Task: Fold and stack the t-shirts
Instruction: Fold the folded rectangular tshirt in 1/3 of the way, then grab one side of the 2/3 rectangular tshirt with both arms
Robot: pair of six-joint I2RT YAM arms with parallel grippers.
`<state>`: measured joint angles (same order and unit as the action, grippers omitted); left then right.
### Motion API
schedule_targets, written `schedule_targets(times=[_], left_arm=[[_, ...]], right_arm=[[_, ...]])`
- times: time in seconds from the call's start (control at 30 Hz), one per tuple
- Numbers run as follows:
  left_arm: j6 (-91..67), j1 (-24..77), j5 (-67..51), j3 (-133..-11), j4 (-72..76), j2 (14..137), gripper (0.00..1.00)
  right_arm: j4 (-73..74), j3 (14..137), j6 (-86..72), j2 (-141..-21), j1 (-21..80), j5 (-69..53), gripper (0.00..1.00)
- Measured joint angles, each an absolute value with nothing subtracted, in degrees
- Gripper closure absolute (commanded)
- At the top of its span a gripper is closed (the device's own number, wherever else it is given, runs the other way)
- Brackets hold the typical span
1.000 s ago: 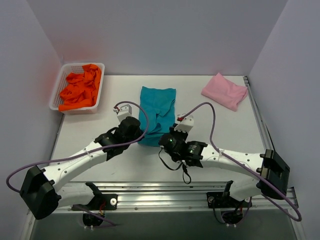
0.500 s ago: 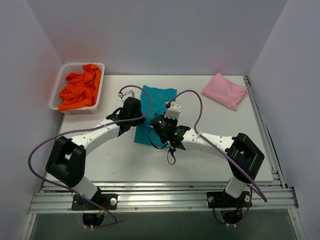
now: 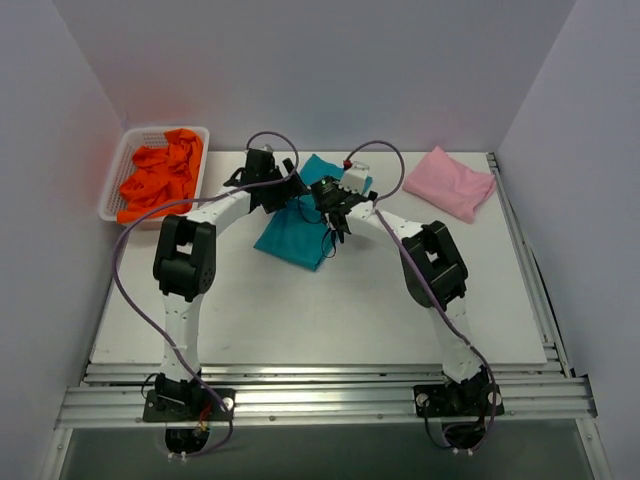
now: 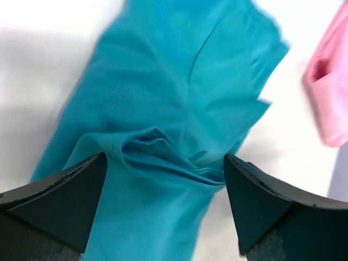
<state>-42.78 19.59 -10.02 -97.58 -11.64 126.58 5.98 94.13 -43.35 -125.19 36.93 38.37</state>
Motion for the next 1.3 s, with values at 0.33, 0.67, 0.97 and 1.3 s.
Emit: schedule_targets(times=[0.33,0.67,0.97,1.3], left_arm=[[-40.0,17.4,-10.7,-98.8,-13.4,116.7,0.04],[-40.3,17.1,-2.1,-66.2,-7.2,92.4,0.04],[-41.9,17.1,1.4,-53.5,-5.0,92.9,0.02],[-41.8,17.0,2.8,-53.1,-0.9,92.9,0.02]], right_arm=[[7.1,89.5,-42.1,-114.0,36.0,40.1,0.00],[-6.2,63.0,-46.2,-100.1,47.6,35.1,0.01],[-14.7,60.4,-48.4,-107.0,51.9,30.5,0.04],[-19.2,63.9,-49.5,-113.9,51.9,30.6,0.18]])
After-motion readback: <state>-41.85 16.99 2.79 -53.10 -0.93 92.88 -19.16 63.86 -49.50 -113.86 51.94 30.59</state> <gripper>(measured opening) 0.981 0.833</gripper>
